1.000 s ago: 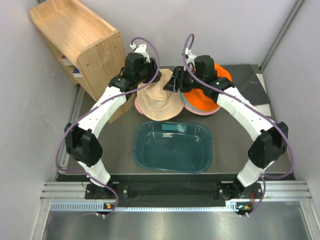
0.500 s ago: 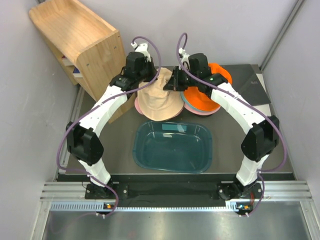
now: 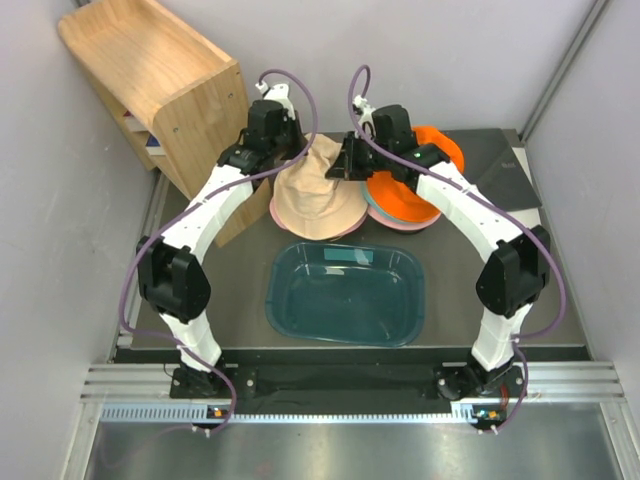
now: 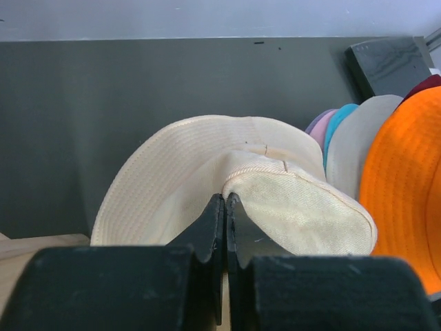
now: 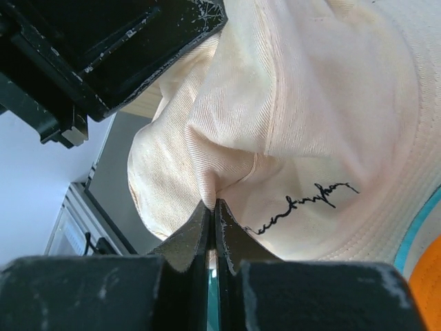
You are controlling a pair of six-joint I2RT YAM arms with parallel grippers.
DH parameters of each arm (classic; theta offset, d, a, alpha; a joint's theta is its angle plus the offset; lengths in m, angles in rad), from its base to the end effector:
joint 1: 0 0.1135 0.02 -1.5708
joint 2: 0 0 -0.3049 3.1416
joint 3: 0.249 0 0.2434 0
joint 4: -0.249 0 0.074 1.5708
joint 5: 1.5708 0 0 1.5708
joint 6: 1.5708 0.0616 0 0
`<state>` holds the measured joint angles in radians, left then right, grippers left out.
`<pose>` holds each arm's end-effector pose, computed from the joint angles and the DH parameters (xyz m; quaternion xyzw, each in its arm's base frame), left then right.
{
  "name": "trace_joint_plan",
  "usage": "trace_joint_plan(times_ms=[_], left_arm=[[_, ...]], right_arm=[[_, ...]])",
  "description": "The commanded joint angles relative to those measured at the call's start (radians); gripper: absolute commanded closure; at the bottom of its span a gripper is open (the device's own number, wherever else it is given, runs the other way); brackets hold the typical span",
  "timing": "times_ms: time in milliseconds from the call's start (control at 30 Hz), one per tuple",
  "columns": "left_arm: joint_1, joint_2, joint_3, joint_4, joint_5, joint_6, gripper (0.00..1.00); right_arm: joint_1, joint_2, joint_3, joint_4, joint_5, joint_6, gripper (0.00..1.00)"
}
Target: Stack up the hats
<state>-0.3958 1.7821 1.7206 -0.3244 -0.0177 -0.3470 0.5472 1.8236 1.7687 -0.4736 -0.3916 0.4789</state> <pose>0.4144 -0.1720 0.4060 0.0153 0.8294 -0.1958 0.5230 0.3705 0.2533 0.3896 -0.1258 0.8469 0.3867 0.3427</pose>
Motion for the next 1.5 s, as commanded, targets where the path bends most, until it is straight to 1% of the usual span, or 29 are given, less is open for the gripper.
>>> trace_joint_plan(times_ms=[0,67,233,267,300,333,367,400,433,467,567,600,700,833,867,967,1000,1067,1100,1167,1200,1233,1267,1300,1333,1467], left_arm=[[0.034,0.008,0.033,0.013,0.004,-0.017,1.0],[0.035,0.01,0.036,0.03,0.013,-0.021,1.0],[0.035,0.03,0.057,0.059,0.088,-0.041,1.0],[0.035,0.031,0.062,0.053,0.088,-0.044,0.94],[0.035,0.031,0.063,0.05,0.093,-0.047,0.83],[0.035,0.027,0.062,0.048,0.093,-0.047,0.72],[0.035,0.02,0.059,0.047,0.09,-0.044,0.45],[0.035,0.013,0.059,0.044,0.082,-0.043,0.36],[0.035,0.008,0.057,0.041,0.078,-0.037,0.31],[0.035,-0.006,0.056,0.033,0.073,-0.027,0.21],[0.034,-0.042,0.044,0.022,0.053,-0.011,0.12],[0.034,-0.055,0.039,0.021,0.047,-0.007,0.08],[0.032,-0.108,0.004,0.027,0.041,-0.004,0.04],[0.023,-0.205,-0.084,0.045,0.045,0.009,0.04],[0.022,-0.222,-0.099,0.047,0.044,0.013,0.04],[0.021,-0.289,-0.163,0.051,0.039,0.017,0.04],[0.02,-0.305,-0.179,0.05,0.041,0.019,0.03],[0.018,-0.363,-0.228,0.051,0.041,0.026,0.03],[0.018,-0.381,-0.243,0.048,0.033,0.025,0.03],[0.018,-0.437,-0.283,0.042,0.03,0.025,0.02],[0.018,-0.455,-0.298,0.039,0.027,0.019,0.02],[0.02,-0.495,-0.334,0.038,0.027,0.014,0.02],[0.02,-0.516,-0.355,0.047,-0.003,0.005,0.02],[0.018,-0.535,-0.377,0.05,-0.019,0.0,0.02],[0.018,-0.571,-0.415,0.053,-0.018,0.002,0.02],[0.017,-0.651,-0.49,0.044,-0.047,-0.001,0.02]], right_arm=[[0.003,-0.049,-0.017,-0.014,0.059,-0.029,1.0],[-0.001,-0.058,-0.028,-0.013,0.071,-0.034,1.0],[-0.009,-0.061,-0.026,-0.011,0.077,-0.031,1.0],[-0.009,-0.058,-0.019,-0.011,0.074,-0.033,0.95],[-0.009,-0.055,-0.014,-0.01,0.068,-0.031,0.91],[-0.01,-0.056,-0.012,-0.007,0.066,-0.033,0.74],[-0.009,-0.061,-0.012,-0.002,0.063,-0.036,0.64],[-0.01,-0.066,-0.012,0.007,0.053,-0.045,0.56],[-0.01,-0.069,-0.012,0.013,0.05,-0.049,0.5],[-0.009,-0.079,-0.017,0.018,0.042,-0.054,0.43],[-0.01,-0.116,-0.029,0.044,0.04,-0.082,0.34],[-0.01,-0.127,-0.032,0.047,0.045,-0.1,0.34],[-0.009,-0.179,-0.048,0.055,0.068,-0.146,0.31],[-0.012,-0.263,-0.104,0.064,0.141,-0.19,0.29],[-0.015,-0.303,-0.121,0.081,0.17,-0.194,0.26],[-0.079,-0.389,-0.213,0.14,0.169,-0.159,0.24],[-0.148,-0.409,-0.242,0.157,0.157,-0.119,0.24],[-0.228,-0.478,-0.326,0.19,0.114,-0.079,0.24],[-0.315,-0.501,-0.353,0.211,0.103,-0.051,0.24],[-0.39,-0.571,-0.412,0.22,0.089,-0.043,0.24],[-0.462,-0.596,-0.429,0.219,0.088,-0.046,0.24],[-0.495,-0.619,-0.461,0.217,0.089,-0.054,0.23],[-0.525,-0.667,-0.48,0.217,0.103,-0.072,0.23],[-0.585,-0.694,-0.501,0.219,0.118,-0.08,0.23],[-0.607,-0.719,-0.541,0.217,0.137,-0.086,0.23],[-0.638,-0.849,-0.639,0.223,0.304,-0.144,0.21]])
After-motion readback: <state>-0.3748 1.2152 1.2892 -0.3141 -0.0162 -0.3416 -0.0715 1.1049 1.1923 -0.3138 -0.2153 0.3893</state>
